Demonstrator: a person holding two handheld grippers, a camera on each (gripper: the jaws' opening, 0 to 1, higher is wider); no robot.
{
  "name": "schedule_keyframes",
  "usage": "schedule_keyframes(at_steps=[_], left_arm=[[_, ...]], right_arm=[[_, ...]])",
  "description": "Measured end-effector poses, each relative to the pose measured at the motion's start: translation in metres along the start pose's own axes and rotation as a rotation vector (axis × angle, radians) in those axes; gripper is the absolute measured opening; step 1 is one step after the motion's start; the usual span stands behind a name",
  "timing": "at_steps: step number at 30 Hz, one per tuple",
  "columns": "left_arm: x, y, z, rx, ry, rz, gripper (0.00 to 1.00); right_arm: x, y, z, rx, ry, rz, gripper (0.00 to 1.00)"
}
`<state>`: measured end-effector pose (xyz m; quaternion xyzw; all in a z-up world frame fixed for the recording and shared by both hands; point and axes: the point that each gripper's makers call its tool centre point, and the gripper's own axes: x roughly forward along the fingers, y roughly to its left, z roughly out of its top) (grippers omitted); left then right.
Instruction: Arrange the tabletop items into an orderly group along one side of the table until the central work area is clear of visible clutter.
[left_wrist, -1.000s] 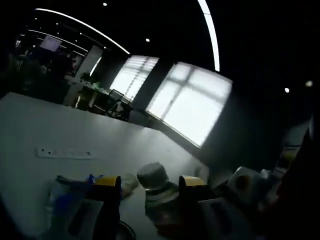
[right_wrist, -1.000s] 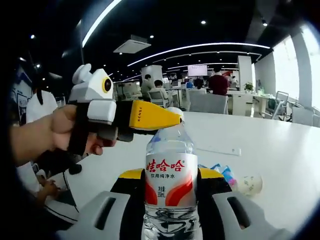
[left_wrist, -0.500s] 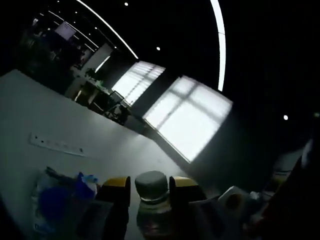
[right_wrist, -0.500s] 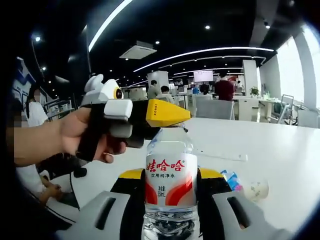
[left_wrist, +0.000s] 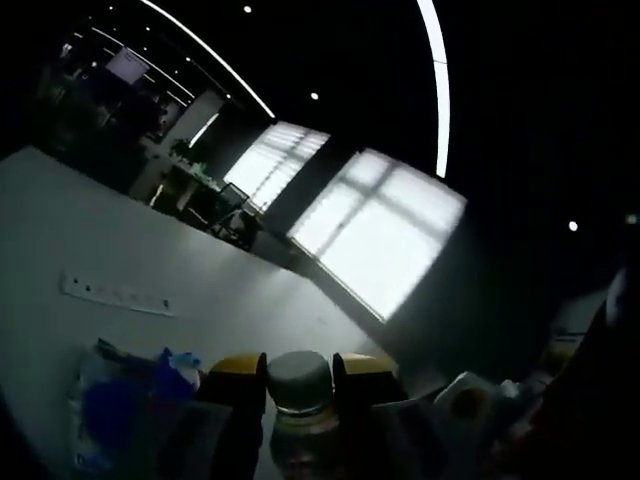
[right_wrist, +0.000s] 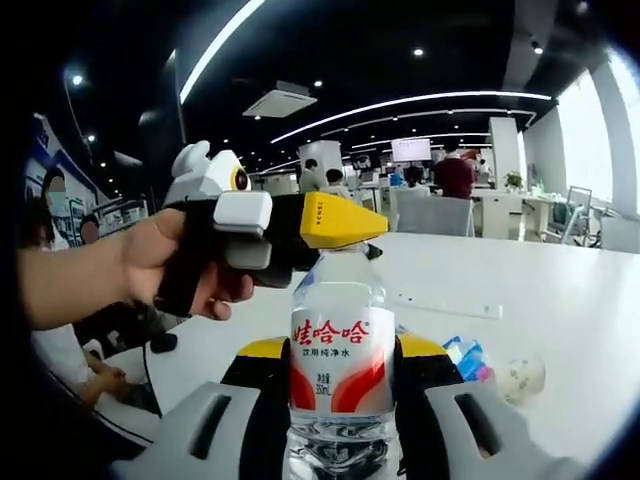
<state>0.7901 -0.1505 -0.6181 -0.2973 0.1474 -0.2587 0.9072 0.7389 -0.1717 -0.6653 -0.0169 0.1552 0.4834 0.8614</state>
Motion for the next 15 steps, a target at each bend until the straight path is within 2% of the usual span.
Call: schedule_keyframes(at_steps=[9,15], left_arm=[[0.004,-0.007,-0.003,0.057,0.027,0.002,0.23],[0.002,-0.012,-0.005,0.162,0.043,0.034,0.22]], right_arm=[[0.001,-0.004,-0.005,0.001,0.014,0.009,0.35],[0.007,-0.003,-0.013,0.005,0.043,0.035,0.36]])
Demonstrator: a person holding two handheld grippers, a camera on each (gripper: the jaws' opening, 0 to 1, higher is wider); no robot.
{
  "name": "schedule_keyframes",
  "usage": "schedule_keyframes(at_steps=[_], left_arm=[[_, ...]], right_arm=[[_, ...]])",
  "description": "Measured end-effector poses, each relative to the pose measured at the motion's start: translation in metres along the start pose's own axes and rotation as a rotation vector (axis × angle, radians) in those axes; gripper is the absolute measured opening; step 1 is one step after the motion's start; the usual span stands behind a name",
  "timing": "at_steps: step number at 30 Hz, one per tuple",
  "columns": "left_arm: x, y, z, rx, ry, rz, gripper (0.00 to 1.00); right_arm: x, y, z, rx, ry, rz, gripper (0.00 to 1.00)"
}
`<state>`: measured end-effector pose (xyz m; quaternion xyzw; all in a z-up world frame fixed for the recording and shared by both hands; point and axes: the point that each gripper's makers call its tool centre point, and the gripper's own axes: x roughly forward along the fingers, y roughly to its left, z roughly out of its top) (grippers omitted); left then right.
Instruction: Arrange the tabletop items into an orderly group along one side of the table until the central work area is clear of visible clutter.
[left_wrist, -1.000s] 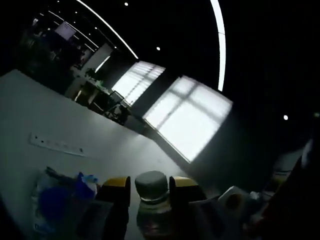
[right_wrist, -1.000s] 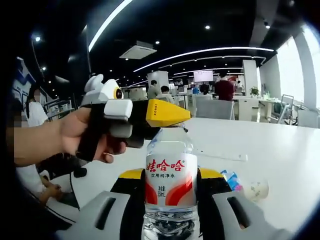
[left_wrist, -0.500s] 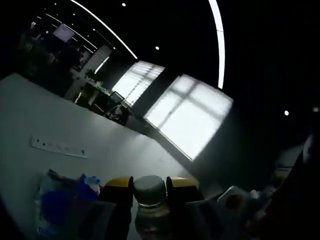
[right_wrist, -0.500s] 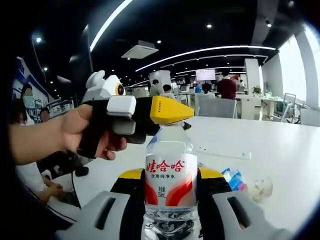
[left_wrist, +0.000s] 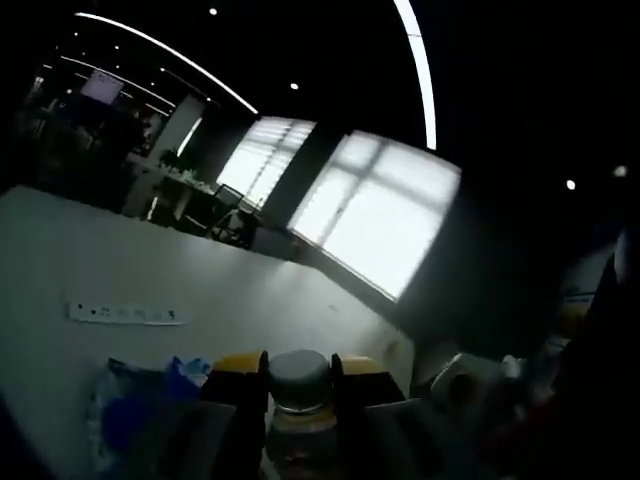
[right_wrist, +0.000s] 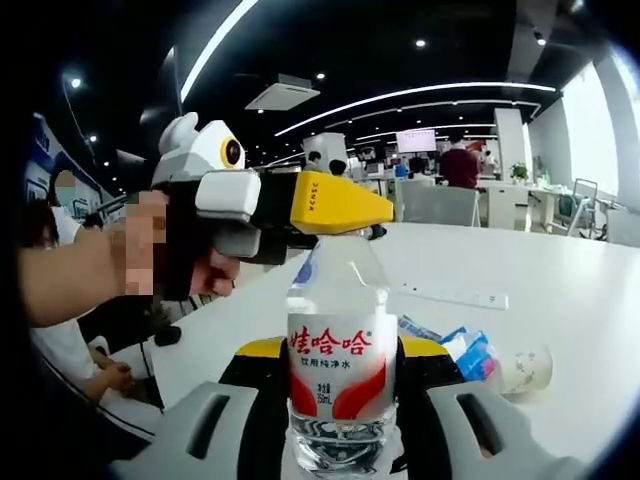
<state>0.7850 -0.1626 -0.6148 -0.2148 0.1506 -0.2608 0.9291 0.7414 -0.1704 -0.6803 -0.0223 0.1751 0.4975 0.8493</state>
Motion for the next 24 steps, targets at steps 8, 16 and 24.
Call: schedule_keyframes(at_steps=[8,16,24], left_arm=[[-0.002,-0.006,-0.001,0.067,-0.001,0.004,0.20],[-0.004,-0.010,0.003,0.145,0.007,0.008,0.19],[-0.009,-0.002,0.007,0.176,0.001,0.039,0.19]], right_arm=[[0.005,0.000,-0.006,-0.043,0.033,0.015,0.36],[0.008,0.001,-0.003,-0.049,0.040,0.025,0.37],[0.011,0.008,0.005,-0.092,0.032,0.052,0.43]])
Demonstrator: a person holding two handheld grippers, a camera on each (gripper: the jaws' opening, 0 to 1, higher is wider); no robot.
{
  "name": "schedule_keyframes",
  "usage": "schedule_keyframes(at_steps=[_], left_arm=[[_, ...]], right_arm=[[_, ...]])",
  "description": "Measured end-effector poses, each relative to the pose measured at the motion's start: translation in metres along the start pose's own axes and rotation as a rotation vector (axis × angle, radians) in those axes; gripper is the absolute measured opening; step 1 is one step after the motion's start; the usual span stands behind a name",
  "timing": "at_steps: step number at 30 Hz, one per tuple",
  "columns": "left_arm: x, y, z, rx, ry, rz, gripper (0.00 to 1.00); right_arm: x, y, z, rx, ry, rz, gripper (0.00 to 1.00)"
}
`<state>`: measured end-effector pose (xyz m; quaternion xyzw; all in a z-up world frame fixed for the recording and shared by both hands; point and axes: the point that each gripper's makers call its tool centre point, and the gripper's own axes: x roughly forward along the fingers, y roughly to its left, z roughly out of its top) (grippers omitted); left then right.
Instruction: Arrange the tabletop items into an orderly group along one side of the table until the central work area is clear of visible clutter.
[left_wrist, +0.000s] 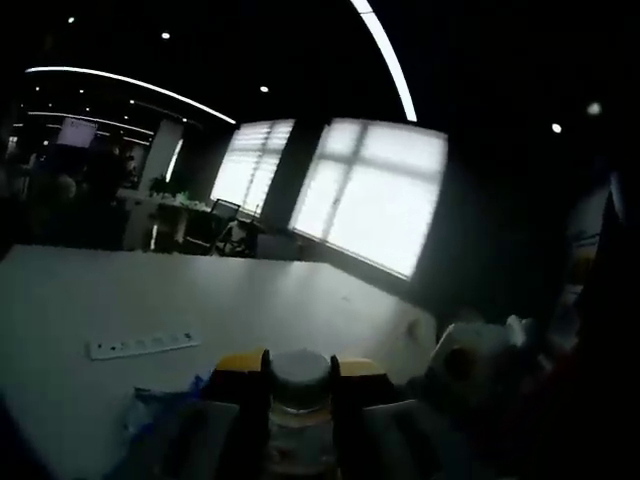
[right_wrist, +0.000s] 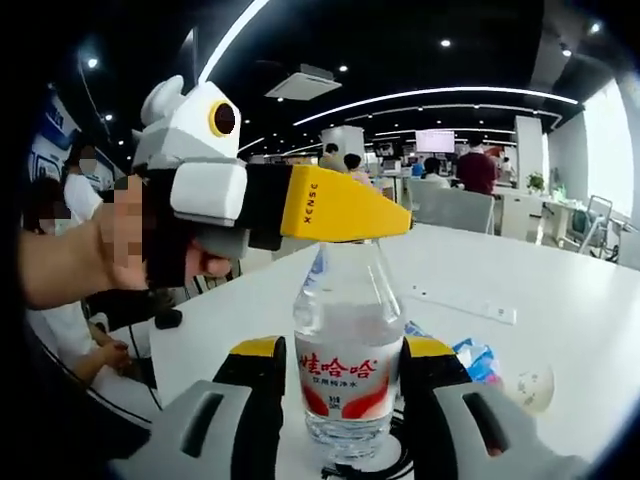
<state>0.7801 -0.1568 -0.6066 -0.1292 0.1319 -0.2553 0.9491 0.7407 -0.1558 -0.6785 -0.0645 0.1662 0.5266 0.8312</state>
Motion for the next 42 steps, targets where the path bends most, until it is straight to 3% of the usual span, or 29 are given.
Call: schedule_keyframes(at_steps=[10,21,30,42], left_arm=[[-0.014,0.024,0.007,0.036,-0.002,0.031,0.19],[-0.036,0.065,0.004,0.076,0.017,0.075,0.19],[-0.057,0.110,0.004,0.101,0.033,0.160,0.19],[-0.071,0.155,-0.004,0.111,0.061,0.260,0.19]], right_arm=[[-0.002,0.003,-0.004,0.014,0.036,0.014,0.60],[-0.016,-0.017,-0.017,0.044,0.075,-0.022,0.77],[-0.037,-0.045,-0.039,0.056,0.121,-0.088,0.82],[-0.052,-0.064,-0.055,0.078,0.151,-0.135,0.88]])
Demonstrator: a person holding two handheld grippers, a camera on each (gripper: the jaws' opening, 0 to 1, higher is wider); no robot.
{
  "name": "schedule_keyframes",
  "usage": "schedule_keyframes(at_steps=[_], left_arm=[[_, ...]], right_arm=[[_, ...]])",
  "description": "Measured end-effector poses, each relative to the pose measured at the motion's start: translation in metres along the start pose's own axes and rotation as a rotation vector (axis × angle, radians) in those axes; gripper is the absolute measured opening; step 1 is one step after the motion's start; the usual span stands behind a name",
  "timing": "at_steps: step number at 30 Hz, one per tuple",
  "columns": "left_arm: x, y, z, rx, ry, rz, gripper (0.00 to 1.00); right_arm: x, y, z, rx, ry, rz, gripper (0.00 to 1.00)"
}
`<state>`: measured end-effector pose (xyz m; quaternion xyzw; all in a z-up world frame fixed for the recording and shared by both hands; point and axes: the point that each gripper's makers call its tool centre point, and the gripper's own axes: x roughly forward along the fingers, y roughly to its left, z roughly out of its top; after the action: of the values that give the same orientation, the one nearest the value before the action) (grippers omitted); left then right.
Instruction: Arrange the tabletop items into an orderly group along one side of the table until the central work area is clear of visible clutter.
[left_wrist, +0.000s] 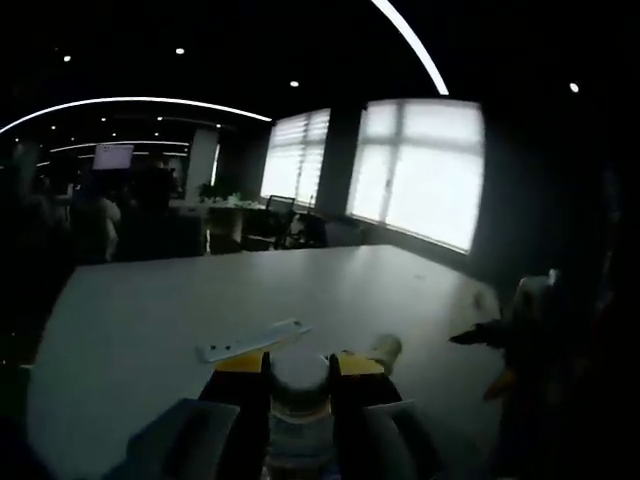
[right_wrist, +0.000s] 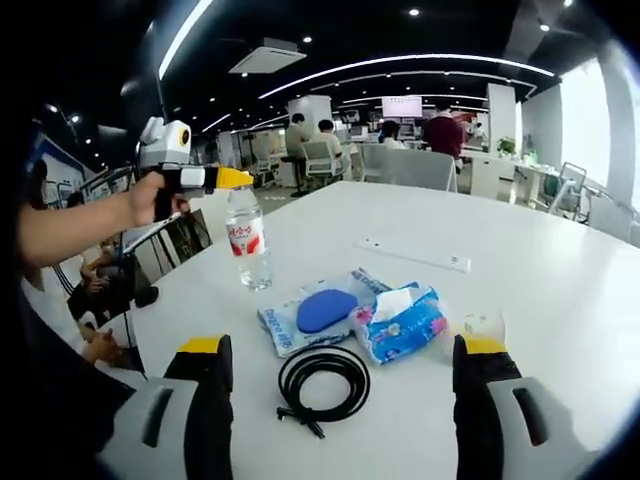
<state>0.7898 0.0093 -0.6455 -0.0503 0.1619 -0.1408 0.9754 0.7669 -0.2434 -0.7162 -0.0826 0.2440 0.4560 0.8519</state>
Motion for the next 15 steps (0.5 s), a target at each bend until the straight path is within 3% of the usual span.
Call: schedule_keyframes(at_steps=[15], left_arm=[[0.009,0.048,-0.012,0.025,0.016,0.095,0.19]], right_arm=[[-0.009,-0.024,-0.018,0.034,0.022,-0.061,0.88]])
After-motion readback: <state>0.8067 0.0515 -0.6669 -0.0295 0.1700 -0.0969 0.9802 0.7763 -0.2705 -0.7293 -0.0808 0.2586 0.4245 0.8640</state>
